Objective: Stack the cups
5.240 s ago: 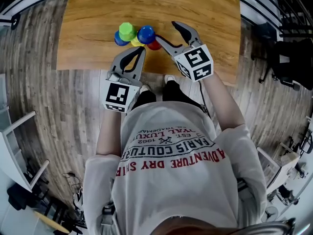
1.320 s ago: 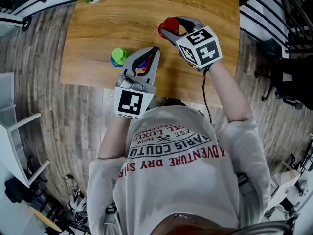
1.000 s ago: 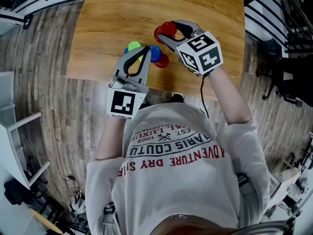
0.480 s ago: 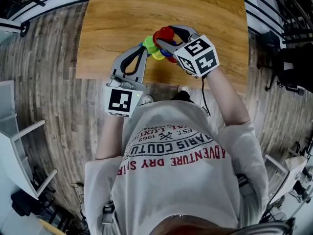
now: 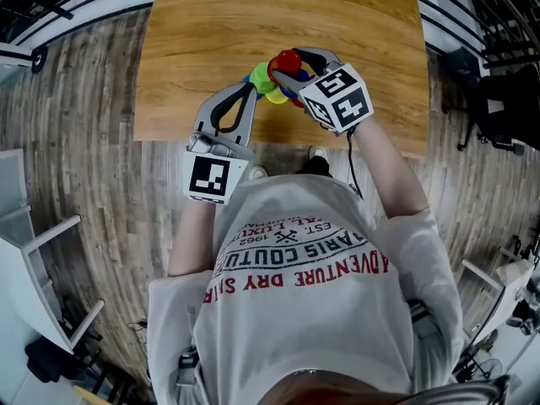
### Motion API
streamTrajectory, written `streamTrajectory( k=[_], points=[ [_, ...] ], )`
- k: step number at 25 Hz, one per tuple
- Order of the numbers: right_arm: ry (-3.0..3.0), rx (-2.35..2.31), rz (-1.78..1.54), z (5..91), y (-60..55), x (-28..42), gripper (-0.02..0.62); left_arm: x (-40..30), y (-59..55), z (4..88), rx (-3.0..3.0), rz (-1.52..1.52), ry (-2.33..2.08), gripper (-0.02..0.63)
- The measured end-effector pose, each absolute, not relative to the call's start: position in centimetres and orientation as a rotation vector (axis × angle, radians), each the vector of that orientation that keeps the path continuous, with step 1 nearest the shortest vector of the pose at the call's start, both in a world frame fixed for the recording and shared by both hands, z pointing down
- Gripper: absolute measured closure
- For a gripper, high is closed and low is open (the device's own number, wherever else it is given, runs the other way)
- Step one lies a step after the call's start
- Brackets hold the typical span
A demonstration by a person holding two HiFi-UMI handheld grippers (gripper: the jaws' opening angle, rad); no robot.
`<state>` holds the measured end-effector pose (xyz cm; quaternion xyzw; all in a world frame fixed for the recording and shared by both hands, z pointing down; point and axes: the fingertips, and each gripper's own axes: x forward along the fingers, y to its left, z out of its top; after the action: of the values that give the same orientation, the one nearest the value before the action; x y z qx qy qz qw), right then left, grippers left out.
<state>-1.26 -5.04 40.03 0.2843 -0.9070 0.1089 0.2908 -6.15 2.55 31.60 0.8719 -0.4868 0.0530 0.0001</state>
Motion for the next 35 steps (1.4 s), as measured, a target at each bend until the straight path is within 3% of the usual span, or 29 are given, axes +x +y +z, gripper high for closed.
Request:
streamTrajectory(
  k=[15, 25, 32, 35],
  points=[
    [-2.503, 0.873, 0.282, 37.9, -4.7, -0.6, 0.301, -6.5, 2.4, 32.0, 2.763, 0.183, -1.503, 0.589],
    [-2.609, 1.101, 0.183, 34.7, 0.2, 2.9, 0.31, -6.0, 3.0, 31.8, 2.802, 0.207, -1.441, 0.589],
    [-2.612, 1.309, 0.048, 33.3, 2.0, 5.0, 0.515, -6.2, 4.0, 30.5, 2.819, 0.191, -1.44, 0.589],
    [-2.666, 1.332, 0.025, 32.4, 2.8, 5.3, 0.54, -6.2, 4.4, 29.6, 2.83, 0.183, -1.429, 0.589]
  ],
)
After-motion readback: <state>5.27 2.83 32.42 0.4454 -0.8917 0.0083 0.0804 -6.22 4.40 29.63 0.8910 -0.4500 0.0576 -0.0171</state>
